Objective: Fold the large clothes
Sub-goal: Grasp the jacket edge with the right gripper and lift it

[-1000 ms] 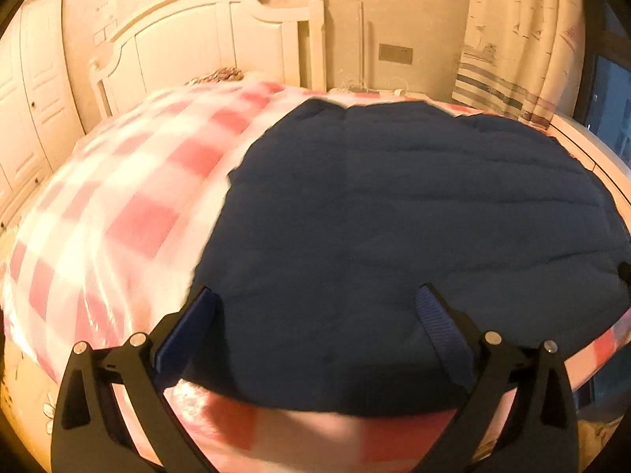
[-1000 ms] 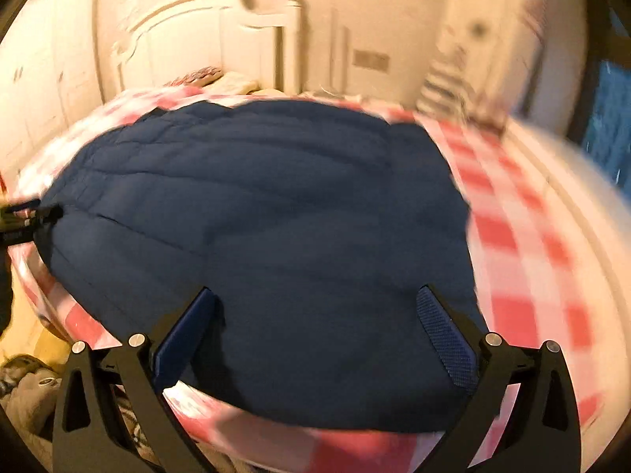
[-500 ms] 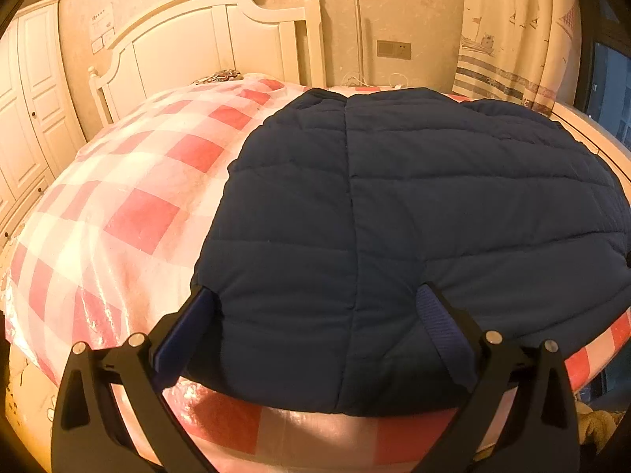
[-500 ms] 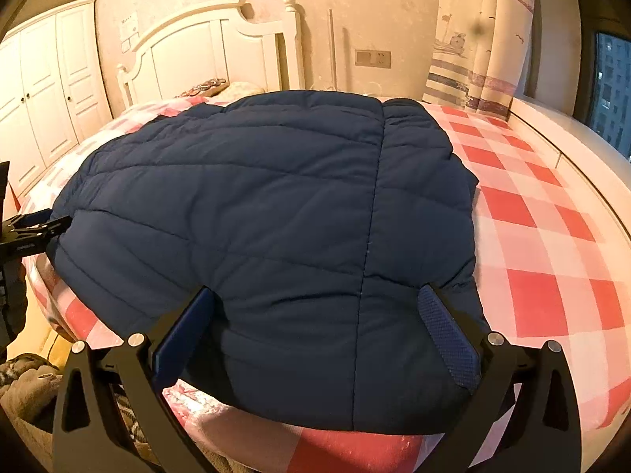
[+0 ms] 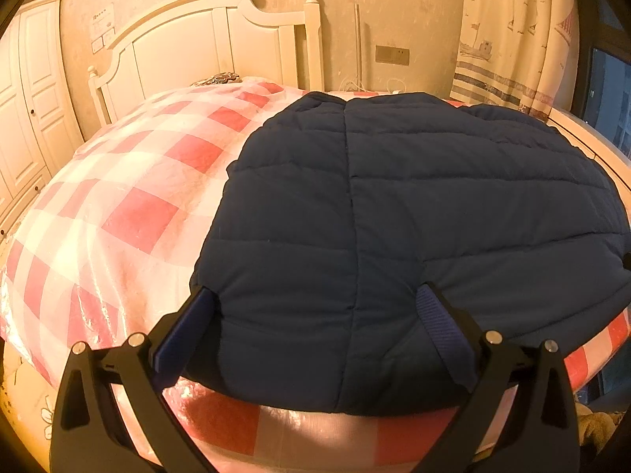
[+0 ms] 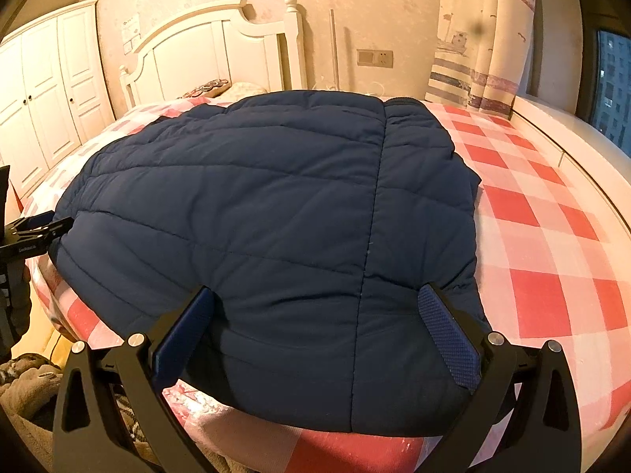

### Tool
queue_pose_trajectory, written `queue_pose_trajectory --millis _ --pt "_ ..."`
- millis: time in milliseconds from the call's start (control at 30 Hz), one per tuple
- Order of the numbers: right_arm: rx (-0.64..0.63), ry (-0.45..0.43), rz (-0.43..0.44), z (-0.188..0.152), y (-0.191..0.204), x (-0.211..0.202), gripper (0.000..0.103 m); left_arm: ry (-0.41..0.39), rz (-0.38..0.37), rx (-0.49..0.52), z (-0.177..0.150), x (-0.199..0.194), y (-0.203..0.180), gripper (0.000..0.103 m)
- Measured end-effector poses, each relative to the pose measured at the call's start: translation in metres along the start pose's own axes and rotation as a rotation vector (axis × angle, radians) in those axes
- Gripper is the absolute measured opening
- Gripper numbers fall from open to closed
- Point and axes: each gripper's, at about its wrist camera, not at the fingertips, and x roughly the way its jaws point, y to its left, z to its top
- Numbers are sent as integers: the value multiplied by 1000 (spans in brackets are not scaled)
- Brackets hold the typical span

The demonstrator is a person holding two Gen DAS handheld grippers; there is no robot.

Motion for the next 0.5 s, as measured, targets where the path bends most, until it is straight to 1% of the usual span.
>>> queue_pose_trajectory --millis 33,67,100,133,167,200,233,267,300,333,367,400,433,500 --pt "11 16 -16 2 3 -2 99 7 8 -2 1 -2 0 101" --pt "24 29 -40 5 5 -4 98 3 21 -20 3 -12 -1 99" --pt "36 28 -80 9 10 -9 98 -30 -6 -30 5 -25 -4 97" --pt "27 3 -94 11 20 -17 98 -88 -51 -9 9 -43 -12 97" --pt "0 -24 -66 13 31 -23 98 -124 -60 17 11 -52 -19 98" --pt "-29 -41 -37 14 42 -27 98 -178 -48 75 14 -65 -34 99" --pt "-65 -46 -17 16 56 -28 98 -202 -43 134 16 -72 -50 100" --pt "-104 -43 -1 16 70 -27 98 -201 -49 161 16 -72 -58 101" --pt "-145 -34 18 16 83 -23 98 -170 -73 191 17 -66 -71 101" --pt "-197 -15 35 13 97 -15 98 -139 -80 201 16 -59 -76 101" --pt "-229 4 35 8 105 -8 99 -79 -71 215 12 -43 -84 101" --pt "-261 20 14 4 111 0 99 -28 -64 229 8 -29 -88 101" --pt "-309 9 -15 -2 117 4 99 10 -71 232 3 -17 -89 101" --pt "-353 16 -20 -4 118 3 98 -10 -108 208 -3 -14 -83 101"
